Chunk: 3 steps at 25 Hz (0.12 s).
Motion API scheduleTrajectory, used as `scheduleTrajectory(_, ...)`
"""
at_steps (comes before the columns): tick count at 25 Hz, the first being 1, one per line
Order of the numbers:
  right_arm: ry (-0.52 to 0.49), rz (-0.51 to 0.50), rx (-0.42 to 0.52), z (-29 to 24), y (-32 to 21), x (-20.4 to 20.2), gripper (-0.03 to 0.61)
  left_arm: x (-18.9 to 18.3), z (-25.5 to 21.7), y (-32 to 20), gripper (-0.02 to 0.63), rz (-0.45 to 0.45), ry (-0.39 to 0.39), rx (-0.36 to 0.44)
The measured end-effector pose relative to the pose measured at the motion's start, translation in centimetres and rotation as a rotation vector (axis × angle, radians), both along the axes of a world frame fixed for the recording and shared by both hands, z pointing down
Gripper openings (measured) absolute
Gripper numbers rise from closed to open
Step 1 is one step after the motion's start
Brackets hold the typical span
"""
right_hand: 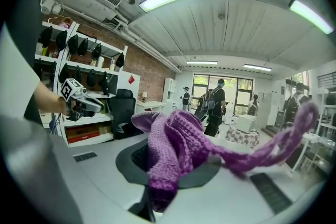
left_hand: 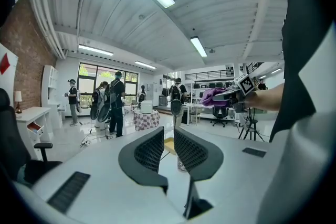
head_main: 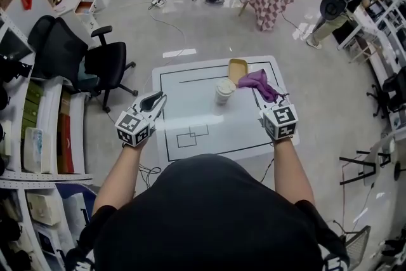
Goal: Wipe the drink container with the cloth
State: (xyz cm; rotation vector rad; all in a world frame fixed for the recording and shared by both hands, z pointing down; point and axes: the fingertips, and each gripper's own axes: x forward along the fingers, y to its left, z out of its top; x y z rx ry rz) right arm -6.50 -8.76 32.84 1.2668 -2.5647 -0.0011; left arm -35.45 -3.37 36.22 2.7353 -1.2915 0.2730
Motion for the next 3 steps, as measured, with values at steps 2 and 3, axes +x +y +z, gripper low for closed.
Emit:
scheduleTrajectory(2,-0.004,0.003,-0.008,0.12,0.38,-0.27,0.074,-0.34,-0.1,0.25,0.064,-0.001,-0.001,0.001)
scheduleTrajectory(3,-0.007,0.004,-0.012,0.18,0.56,-0.4,0.074,-0.49,-0.17,0.35,0.064,-0.002,-0.001,0.002)
